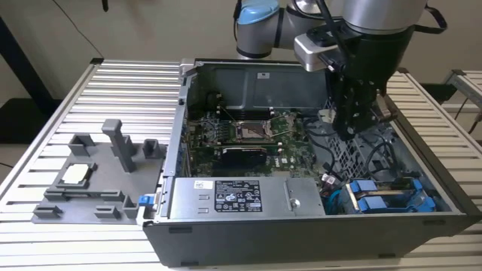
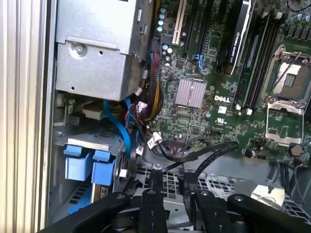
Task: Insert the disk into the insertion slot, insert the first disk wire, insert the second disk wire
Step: 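Insert the first disk wire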
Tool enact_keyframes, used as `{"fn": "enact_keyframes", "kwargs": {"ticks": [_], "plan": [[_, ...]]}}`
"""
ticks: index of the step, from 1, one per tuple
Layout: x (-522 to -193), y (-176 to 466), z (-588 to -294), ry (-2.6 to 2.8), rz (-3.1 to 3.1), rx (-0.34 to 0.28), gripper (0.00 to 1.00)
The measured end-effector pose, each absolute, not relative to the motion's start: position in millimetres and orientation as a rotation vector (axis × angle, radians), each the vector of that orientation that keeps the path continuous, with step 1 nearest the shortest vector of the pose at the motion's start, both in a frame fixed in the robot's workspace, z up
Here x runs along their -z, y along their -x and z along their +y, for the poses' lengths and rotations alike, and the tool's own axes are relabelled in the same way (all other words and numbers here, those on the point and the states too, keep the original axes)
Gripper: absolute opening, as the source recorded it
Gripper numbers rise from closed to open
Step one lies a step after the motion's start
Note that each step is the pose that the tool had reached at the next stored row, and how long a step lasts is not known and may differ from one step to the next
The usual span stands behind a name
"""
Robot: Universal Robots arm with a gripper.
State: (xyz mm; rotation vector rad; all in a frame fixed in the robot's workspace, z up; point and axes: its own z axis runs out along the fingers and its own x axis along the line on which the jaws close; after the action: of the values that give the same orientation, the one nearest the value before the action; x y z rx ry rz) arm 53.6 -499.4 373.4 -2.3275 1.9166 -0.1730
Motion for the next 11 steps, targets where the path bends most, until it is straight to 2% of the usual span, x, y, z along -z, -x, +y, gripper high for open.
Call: {"fn": "enact_keyframes", "kwargs": {"ticks": [1,11], "plan": [[-374.0,-53.2,-499.3,2.338,1.903,0.172,0.32],[-379.0,-49.5,-500.0,2.368,1.856,0.163,0.32]]}}
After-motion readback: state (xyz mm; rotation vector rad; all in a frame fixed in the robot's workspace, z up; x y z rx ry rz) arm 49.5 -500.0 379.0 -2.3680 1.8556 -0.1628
